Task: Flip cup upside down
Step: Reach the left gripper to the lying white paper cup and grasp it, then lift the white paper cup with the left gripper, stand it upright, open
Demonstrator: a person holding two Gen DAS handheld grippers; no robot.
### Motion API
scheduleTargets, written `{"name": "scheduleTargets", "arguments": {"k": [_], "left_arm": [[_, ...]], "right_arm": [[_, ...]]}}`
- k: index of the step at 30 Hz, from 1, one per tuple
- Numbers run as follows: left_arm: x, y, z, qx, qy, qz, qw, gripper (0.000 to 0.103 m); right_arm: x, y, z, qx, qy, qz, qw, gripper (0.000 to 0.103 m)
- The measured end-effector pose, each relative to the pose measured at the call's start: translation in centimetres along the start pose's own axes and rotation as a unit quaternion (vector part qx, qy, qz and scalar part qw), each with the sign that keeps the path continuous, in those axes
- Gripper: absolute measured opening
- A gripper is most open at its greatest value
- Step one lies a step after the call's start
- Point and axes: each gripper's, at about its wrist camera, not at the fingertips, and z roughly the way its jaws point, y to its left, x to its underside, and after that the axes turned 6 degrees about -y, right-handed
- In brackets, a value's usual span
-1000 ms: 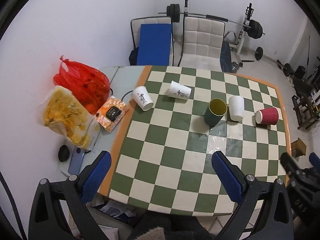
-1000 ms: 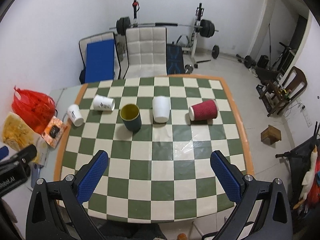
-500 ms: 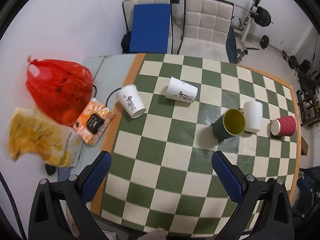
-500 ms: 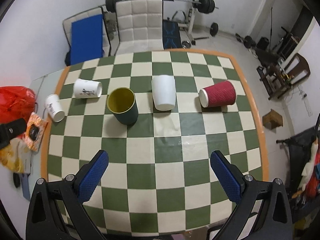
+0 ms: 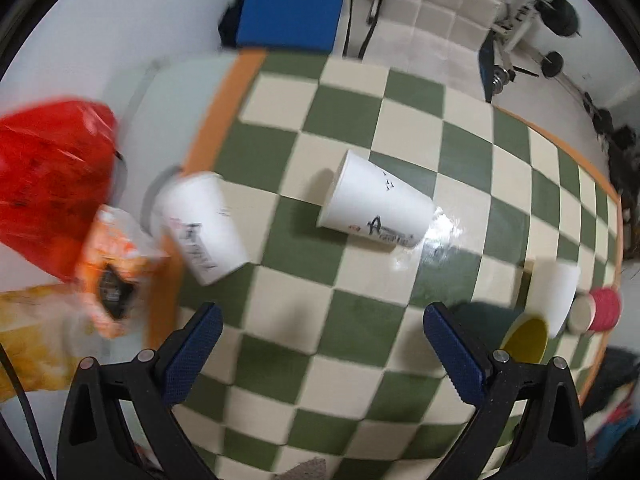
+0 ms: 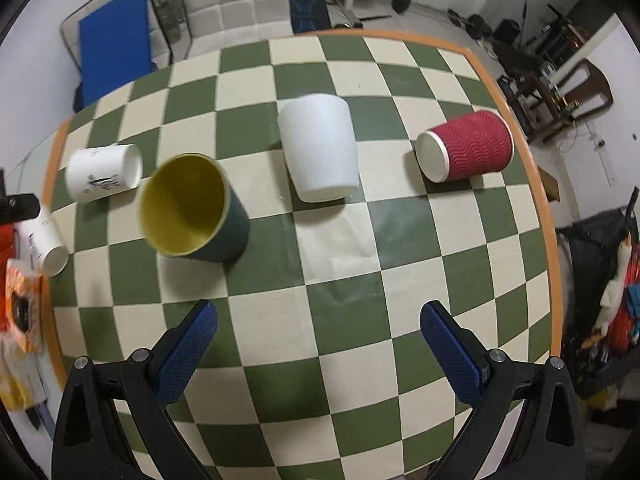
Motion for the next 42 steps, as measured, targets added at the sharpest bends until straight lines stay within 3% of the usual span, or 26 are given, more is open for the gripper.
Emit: {"name": "scheduleTargets", "arguments": {"k": [4, 10, 14, 17, 22, 24, 27, 34, 42], "left_arm": [[-2.5, 1.1, 3.9, 0.063, 0.07, -0.085, 0.9919, 0.103], [-4.2, 1.4, 6.9, 0.131, 0.116, -0.182, 0.9677, 0.103], [-4.9, 1.6, 8.3, 0.141, 0.129, -0.219, 0.9568, 0.103], [-4.9, 1.8, 9.1, 0.134, 0.136, -0.234, 0.9533, 0.102], [-5.3, 1.9, 10.5, 0.109, 0.138, -0.234, 0.9561, 0.096], [-5.4, 1.7, 10.5, 0.095, 0.133, -0.22, 0.9617, 0.095], [-5.5, 0.9, 10.3, 0.069, 0.117, -0.178, 0.9747, 0.092], [-4.6, -1.3, 9.0, 0.012, 0.082, -0.068, 0.9943, 0.085], [-2.0, -2.5, 6.0, -0.037, 0.029, 0.043, 0.998, 0.084]], "right_arm": [[-0.2, -0.6, 1.7, 0.013, 0.019, 0.015, 1.0, 0.103], [-0.7, -1.4, 4.0, 0.029, 0.043, 0.039, 0.998, 0.103], [-1.1, -1.7, 4.8, 0.034, 0.052, 0.053, 0.997, 0.103], [-1.4, -1.8, 5.1, 0.038, 0.055, 0.06, 0.996, 0.103], [-1.7, -1.9, 5.5, 0.043, 0.057, 0.062, 0.996, 0.102], [-1.8, -2.0, 5.6, 0.045, 0.059, 0.063, 0.995, 0.102], [-1.9, -2.2, 5.8, 0.049, 0.06, 0.066, 0.995, 0.102], [-1.8, -2.7, 6.0, 0.054, 0.062, 0.067, 0.994, 0.102], [-1.2, -2.6, 6.5, 0.051, 0.065, 0.066, 0.994, 0.102]]}}
